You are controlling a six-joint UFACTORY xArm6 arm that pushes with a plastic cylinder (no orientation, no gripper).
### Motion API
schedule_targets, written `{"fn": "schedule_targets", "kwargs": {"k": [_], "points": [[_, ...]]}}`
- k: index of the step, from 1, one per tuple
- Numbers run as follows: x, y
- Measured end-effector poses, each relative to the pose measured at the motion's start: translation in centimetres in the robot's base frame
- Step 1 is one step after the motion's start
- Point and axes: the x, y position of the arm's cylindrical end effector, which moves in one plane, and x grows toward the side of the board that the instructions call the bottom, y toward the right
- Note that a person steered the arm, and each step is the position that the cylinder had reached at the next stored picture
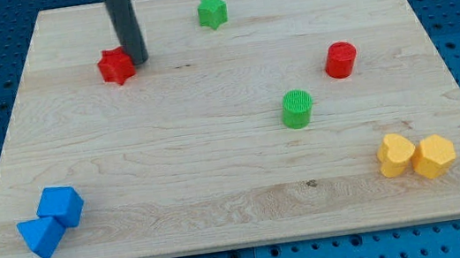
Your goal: Push the red circle towards right side of red star
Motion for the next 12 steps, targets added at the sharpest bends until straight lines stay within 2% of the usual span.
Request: {"fn": "schedule_targets", "kwargs": {"k": [1, 3, 4, 7, 8, 11, 12], "points": [[1.0, -3.5], [2.0, -6.9], [-0.1, -8.0], [-0.8, -8.2], [-1.5, -4.1], [-0.6, 31.3], [4.6, 32.9]]}}
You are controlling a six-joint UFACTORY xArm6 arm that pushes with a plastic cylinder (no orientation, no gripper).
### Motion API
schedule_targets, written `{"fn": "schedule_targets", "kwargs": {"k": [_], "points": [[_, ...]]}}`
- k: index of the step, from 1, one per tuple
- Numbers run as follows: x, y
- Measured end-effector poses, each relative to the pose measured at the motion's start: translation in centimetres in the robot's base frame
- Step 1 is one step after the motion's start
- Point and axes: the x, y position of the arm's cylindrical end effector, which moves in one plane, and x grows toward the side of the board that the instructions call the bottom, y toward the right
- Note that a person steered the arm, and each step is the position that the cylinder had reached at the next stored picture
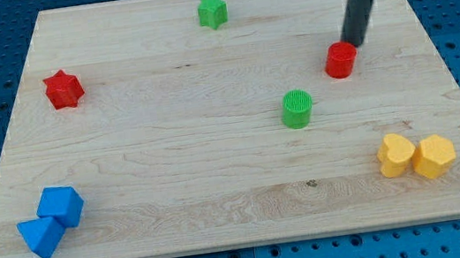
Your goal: Push the red circle towards right side of red star
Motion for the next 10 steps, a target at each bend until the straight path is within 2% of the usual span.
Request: {"fn": "schedule_targets", "kwargs": {"k": [1, 6, 8, 10], "points": [[1.6, 0.0], [3.2, -0.3], [2.9, -4.2], [0.4, -6.8]]}}
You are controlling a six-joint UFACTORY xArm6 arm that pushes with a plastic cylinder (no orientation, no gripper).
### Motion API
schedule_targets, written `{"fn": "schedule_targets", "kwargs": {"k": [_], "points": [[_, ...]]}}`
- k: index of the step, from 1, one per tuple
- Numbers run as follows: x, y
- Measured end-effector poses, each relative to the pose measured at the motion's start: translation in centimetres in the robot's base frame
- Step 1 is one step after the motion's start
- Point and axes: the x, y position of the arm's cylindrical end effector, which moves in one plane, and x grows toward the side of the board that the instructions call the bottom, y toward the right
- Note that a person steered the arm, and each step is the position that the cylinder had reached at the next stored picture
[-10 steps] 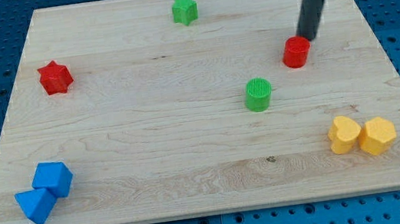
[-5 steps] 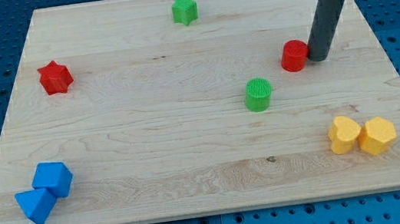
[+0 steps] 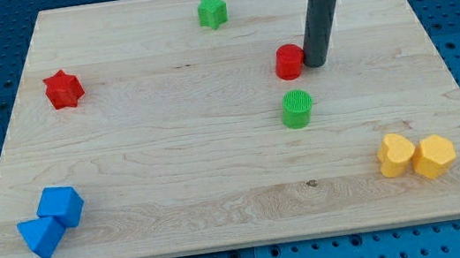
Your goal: Push the red circle towards right side of red star
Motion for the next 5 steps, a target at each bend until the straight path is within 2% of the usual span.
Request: {"fn": "schedule_targets", "kwargs": {"k": [5], "points": [[0.0, -14.8]]}}
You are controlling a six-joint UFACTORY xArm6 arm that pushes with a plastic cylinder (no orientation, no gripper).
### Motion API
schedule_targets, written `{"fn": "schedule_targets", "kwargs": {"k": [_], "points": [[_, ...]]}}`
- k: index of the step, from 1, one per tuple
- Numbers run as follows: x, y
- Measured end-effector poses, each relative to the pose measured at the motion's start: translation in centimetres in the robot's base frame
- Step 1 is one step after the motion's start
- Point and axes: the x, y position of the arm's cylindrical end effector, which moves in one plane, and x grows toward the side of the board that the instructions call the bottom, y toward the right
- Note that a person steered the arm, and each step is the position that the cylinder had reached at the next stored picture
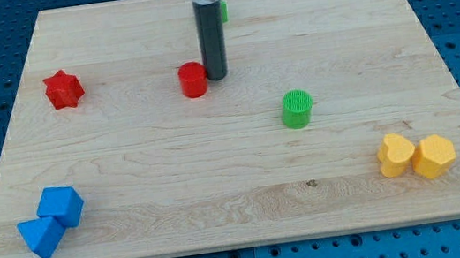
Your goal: Push the red circle towards right side of red star
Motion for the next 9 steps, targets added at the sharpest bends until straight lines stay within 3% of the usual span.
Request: {"fn": "schedule_targets", "kwargs": {"k": [2, 6, 9], "points": [[0.4, -4.2], [5.9, -4.6], [5.1, -11.2]]}}
